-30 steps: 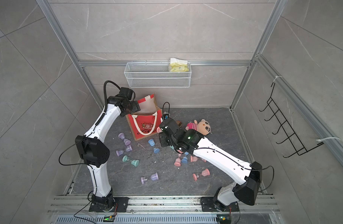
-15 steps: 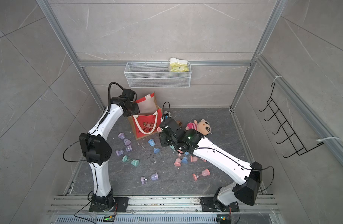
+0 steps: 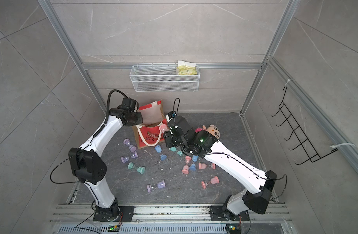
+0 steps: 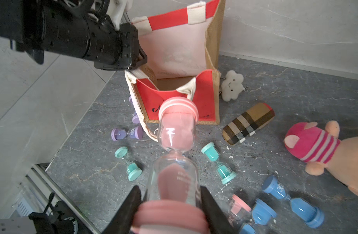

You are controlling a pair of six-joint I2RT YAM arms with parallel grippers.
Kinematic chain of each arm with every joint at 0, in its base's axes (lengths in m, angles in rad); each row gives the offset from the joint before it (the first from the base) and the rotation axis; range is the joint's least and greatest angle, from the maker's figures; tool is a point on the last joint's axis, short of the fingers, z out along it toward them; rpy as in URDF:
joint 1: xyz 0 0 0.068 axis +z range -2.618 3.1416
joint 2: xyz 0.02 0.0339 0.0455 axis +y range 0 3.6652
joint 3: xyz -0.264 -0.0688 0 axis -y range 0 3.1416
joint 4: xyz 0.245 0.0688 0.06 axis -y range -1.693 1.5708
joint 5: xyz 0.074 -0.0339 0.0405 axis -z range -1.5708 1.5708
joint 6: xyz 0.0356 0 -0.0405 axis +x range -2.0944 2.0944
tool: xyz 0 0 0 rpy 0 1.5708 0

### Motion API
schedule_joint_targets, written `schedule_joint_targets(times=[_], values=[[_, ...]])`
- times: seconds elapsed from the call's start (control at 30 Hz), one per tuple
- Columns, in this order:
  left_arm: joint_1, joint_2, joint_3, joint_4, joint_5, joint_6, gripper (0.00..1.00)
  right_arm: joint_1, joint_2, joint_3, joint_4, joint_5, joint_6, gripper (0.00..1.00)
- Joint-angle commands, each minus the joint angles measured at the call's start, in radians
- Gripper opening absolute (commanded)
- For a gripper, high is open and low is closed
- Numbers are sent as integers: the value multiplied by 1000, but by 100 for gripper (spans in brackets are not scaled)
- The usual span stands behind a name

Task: Put the hourglass into the canvas bag
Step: Pick up the canvas bag from the center of the board, then place the hourglass in the canvas bag.

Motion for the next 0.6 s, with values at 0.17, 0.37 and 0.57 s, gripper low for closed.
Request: schedule_joint_targets(times=[0.17, 0.37, 0.57], values=[[-24, -222, -176, 160, 64, 67, 0, 9, 140, 193, -16, -25, 47, 0], [-33, -311, -303, 266, 69, 28, 0, 9, 287, 328, -47, 15, 131, 0], [-39, -349, -347, 279, 105, -1, 0, 7, 422, 421, -82, 70, 203, 0]])
